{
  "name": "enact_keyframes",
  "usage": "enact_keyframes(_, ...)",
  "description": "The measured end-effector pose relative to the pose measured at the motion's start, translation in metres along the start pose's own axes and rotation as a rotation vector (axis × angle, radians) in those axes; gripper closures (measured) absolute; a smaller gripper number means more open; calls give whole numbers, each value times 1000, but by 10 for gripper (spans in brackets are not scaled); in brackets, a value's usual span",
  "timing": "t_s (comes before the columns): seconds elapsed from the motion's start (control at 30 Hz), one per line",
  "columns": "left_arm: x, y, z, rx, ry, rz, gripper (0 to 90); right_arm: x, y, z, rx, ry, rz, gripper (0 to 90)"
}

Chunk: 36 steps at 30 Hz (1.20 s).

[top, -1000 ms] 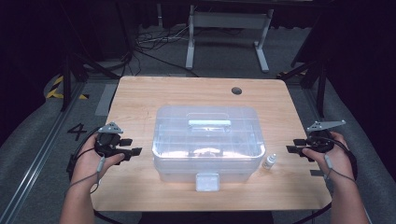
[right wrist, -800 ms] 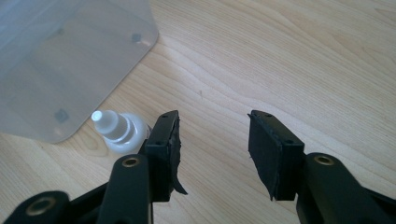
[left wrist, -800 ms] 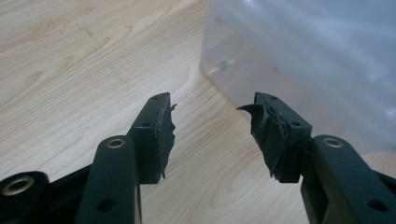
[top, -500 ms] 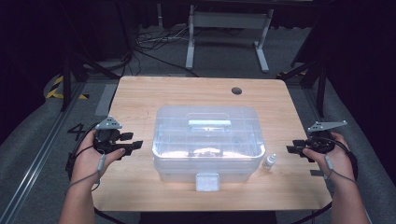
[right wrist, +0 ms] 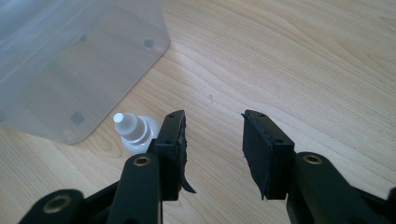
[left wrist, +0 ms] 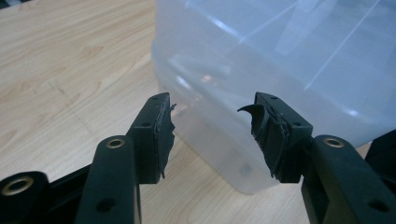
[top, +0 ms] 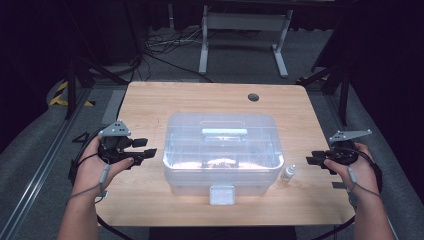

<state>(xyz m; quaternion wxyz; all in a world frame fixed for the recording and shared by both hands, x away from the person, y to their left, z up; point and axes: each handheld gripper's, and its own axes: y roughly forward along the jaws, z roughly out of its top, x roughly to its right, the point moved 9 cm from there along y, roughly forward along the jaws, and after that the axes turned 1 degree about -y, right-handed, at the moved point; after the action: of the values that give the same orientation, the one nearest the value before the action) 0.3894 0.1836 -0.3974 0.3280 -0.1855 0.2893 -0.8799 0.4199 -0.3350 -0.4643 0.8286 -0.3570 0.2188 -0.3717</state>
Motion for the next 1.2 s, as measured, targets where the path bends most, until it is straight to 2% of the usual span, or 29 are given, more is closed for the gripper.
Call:
enact_keyframes(0.17, 8, -5, 15, 14, 29, -29, 491, -3, 1, 1, 3, 2, 0, 601)
enact_keyframes(0.27, 17, -7, 25, 39, 49, -63, 492, -5, 3, 1, 0, -1, 3, 600)
enact_keyframes(0.53, 29, -5, 42, 24, 87, -78, 489, -5, 5, 1, -6, -7, 2, 596)
enact_keyframes(0.57, 33, -4, 50, 30, 101, -86, 488, -5, 4, 0, -6, -4, 1, 595)
enact_keyframes(0.63, 35, -4, 53, 30, 109, -91, 487, -5, 4, 0, -6, -6, 0, 596)
enact_keyframes(0.83, 47, 4, 72, 27, 150, -114, 486, -7, 4, -1, -6, -7, 1, 592)
enact_keyframes(0.97, 56, 16, 82, 15, 175, -144, 477, -9, 5, -4, -11, -6, 3, 589)
enact_keyframes(1.03, 58, 19, 85, 12, 184, -146, 474, -10, 5, -7, -14, -3, 6, 586)
enact_keyframes(1.2, 67, 32, 94, 10, 214, -180, 472, -9, 1, -11, -5, 10, -2, 580)
